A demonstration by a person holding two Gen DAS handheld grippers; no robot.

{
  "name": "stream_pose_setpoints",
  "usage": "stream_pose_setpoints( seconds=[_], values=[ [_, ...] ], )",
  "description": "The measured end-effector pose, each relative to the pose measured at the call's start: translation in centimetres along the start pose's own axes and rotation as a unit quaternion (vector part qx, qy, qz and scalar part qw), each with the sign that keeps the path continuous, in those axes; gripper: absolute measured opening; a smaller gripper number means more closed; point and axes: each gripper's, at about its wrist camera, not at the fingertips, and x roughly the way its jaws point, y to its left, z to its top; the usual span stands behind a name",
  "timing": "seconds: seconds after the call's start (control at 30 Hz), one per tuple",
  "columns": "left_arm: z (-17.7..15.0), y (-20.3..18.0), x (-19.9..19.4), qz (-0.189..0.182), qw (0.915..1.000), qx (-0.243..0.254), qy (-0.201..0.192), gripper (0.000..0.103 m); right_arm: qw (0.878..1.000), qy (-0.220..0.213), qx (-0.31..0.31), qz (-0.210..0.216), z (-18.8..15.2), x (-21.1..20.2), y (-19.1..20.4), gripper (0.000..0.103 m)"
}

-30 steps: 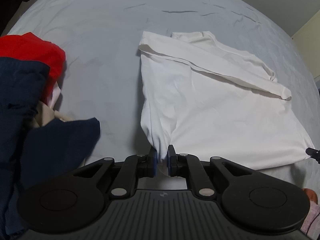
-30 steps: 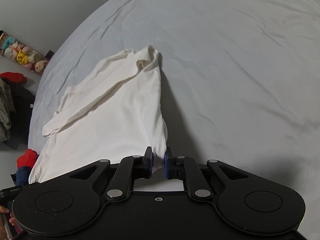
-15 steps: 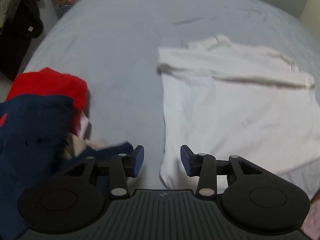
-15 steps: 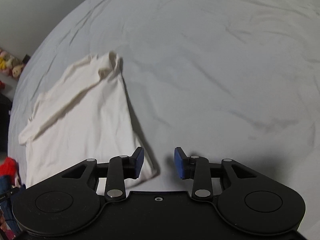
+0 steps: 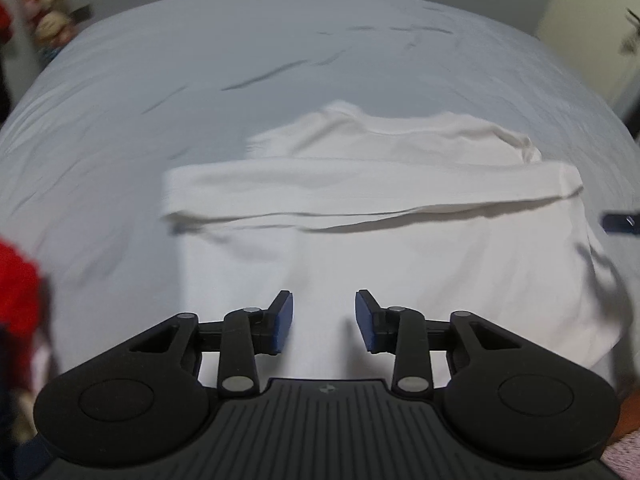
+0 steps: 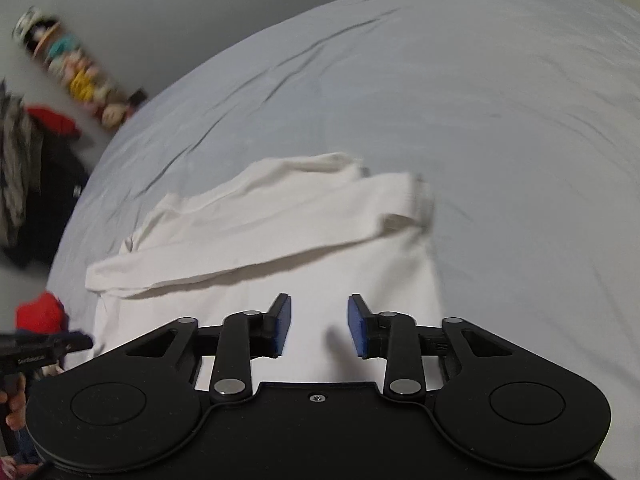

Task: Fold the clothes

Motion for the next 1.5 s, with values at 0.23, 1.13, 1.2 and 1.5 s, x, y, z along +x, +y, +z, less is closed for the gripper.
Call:
stream_pose_setpoints(
  seconds=[0.23,1.13,1.2,1.5],
  values=[
    [0.5,-0.7,4.5,-0.01,0.9999,0.008,-0.005,0.032,0.997,0.015,-0.078,-0.008,-1.1,4.3,2.7,0.026],
    [11.1,7.2,8.5,0.047,0.9969,-0.031,-0.054,0.025,0.982,-0.055,-0.149,-0.097,9.6,13.2,3.6,0.023],
    [11.3,7.9,8.4,0.061,0.9962,-0.037,-0.051,0.025,0.983,-0.054,-0.133,-0.111,10.7,13.5,2.8,0.023],
    [8.3,11.5,2.4,0.062,0.9937,-0.073,-0.057,0.027,0.99,-0.048,-0.056,-0.118,12.1,7.8,-1.9,0.033]
  ],
)
